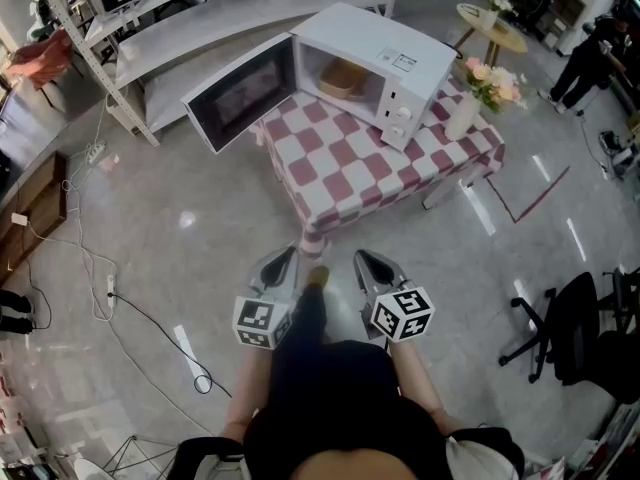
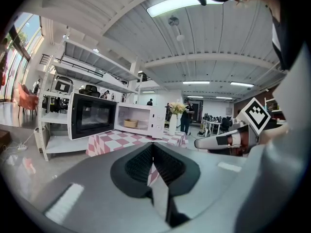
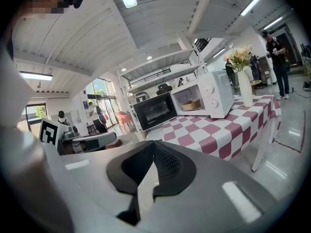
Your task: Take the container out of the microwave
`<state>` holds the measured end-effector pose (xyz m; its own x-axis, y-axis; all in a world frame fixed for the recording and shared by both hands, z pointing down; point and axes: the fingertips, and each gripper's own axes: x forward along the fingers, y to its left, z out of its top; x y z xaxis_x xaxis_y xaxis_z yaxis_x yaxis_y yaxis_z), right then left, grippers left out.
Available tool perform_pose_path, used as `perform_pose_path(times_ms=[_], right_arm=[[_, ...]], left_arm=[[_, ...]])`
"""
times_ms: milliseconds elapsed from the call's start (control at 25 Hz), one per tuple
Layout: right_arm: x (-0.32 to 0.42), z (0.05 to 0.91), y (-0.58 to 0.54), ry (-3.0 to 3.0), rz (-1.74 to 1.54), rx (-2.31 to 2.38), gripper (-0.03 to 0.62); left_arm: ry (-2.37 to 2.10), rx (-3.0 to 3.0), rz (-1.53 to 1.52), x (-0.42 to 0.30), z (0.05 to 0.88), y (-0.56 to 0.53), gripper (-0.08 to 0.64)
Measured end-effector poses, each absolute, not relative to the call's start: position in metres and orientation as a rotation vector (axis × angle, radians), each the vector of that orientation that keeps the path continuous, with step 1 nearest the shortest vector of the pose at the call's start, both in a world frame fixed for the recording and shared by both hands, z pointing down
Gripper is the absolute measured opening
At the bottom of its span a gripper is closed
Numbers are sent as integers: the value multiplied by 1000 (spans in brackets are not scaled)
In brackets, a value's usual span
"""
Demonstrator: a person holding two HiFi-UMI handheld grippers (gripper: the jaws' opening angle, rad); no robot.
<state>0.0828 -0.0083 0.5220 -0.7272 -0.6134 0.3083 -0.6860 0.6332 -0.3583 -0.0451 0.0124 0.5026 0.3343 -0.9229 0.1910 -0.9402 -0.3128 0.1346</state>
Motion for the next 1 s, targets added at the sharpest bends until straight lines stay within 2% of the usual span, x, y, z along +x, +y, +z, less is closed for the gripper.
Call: perform_pose_path(times_ms=[1000], right_arm=[[60, 516, -126, -2677, 762, 1132, 0]], left_arm=[[-1631, 2386, 155, -70, 503, -105, 9]])
